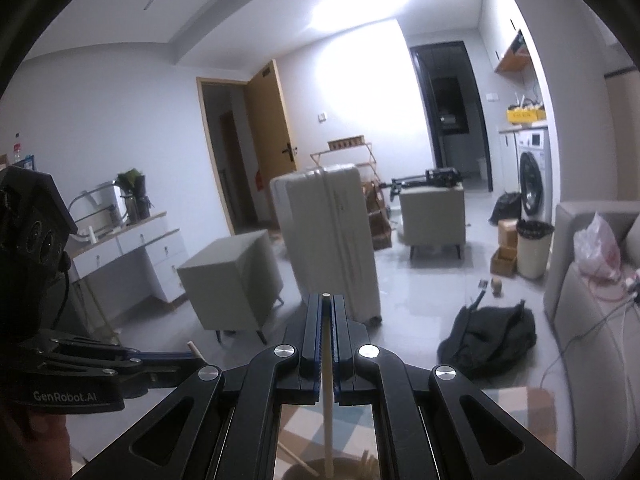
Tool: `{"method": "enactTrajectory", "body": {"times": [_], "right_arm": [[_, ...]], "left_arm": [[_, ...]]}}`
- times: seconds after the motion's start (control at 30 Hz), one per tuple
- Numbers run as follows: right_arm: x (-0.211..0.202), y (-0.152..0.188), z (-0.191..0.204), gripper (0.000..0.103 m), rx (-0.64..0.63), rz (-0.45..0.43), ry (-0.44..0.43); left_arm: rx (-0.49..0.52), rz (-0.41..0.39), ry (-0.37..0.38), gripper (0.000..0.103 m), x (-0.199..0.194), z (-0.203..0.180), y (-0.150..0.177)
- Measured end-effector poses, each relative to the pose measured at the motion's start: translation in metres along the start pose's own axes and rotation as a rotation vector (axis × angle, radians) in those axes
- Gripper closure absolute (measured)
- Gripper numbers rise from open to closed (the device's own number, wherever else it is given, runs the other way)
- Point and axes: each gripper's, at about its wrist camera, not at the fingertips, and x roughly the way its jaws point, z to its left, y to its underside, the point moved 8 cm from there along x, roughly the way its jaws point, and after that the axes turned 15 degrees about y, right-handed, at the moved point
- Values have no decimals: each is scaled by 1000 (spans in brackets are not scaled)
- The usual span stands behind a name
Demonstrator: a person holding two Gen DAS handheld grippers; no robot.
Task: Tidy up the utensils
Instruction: 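Raise both held chopsticks above the white holder and lower them in, then open both tools over the holder and pull them back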
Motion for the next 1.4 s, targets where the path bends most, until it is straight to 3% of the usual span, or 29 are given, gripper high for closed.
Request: {"method": "enactTrajectory", "body": {"times": [0.47,0.6,0.67,0.77,0.9,1.03,1.4], "right_arm": [[29,58,-15,100,15,111,15],[31,70,-17,97,15,153,14],[28,75,-19,96,17,172,18],[21,79,-22,87,21,201,29],[-2,75,-34,80,45,182,52],[-25,72,-45,66,62,172,87],[-97,61,-41,43,49,107,116]], "left_arm": [[-46,107,4,103,25,17,22],[-101,146,9,102,30,22,29],[-124,185,-27,82,32,26,34],[-138,159,-13,57,25,23,35],[-126,116,-31,52,8,17,33],[-111,92,-68,51,-11,10,35],[-44,-20,-143,30,-61,-16,49]]}}
